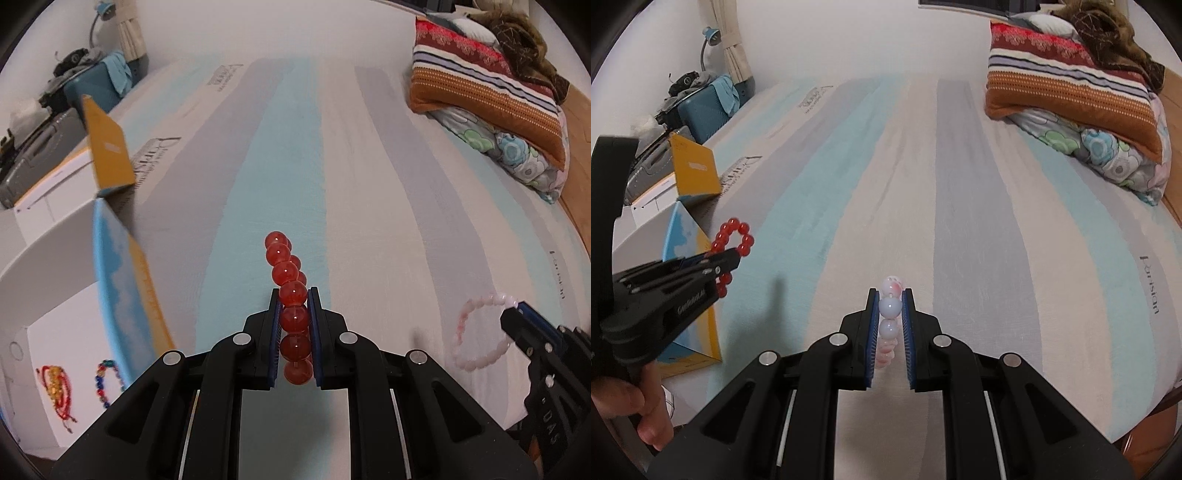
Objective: Organize jewelry
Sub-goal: 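Carry the red bead and white pearl bracelets over the white box with both tools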
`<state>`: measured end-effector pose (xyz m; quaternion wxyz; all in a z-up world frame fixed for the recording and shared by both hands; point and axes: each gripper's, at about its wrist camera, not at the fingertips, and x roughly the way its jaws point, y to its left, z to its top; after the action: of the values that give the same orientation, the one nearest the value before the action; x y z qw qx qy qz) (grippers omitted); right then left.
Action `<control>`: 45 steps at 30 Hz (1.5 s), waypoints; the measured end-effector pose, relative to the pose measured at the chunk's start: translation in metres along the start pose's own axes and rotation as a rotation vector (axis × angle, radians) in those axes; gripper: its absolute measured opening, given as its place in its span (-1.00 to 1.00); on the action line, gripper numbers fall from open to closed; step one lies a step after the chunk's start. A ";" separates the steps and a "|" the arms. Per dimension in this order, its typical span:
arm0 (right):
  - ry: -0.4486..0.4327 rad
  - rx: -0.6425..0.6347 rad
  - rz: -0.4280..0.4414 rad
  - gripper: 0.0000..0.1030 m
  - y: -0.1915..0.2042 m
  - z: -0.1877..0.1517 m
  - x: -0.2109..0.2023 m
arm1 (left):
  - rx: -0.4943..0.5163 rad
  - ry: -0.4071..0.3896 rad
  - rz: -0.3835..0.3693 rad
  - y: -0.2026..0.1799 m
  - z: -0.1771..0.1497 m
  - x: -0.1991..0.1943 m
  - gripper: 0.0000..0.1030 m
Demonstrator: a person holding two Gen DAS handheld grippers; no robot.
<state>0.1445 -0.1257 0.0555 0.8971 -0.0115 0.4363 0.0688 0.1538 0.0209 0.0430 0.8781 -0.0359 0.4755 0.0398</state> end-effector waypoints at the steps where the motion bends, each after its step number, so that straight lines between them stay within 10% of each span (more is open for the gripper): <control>1: -0.003 -0.002 0.002 -0.78 0.003 0.001 -0.003 | 0.001 -0.007 0.005 0.002 -0.001 -0.005 -0.75; 26: -0.114 -0.196 0.120 -0.78 0.175 0.030 -0.071 | -0.219 -0.090 0.143 0.187 -0.036 -0.113 -0.75; 45: -0.041 -0.376 0.270 -0.78 0.328 0.001 -0.034 | -0.410 0.014 0.233 0.329 -0.107 -0.107 -0.75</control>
<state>0.0809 0.1951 0.0964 0.8704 -0.1184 0.3952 0.2686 -0.0276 0.3330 0.0657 0.8384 -0.1589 0.4646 0.2364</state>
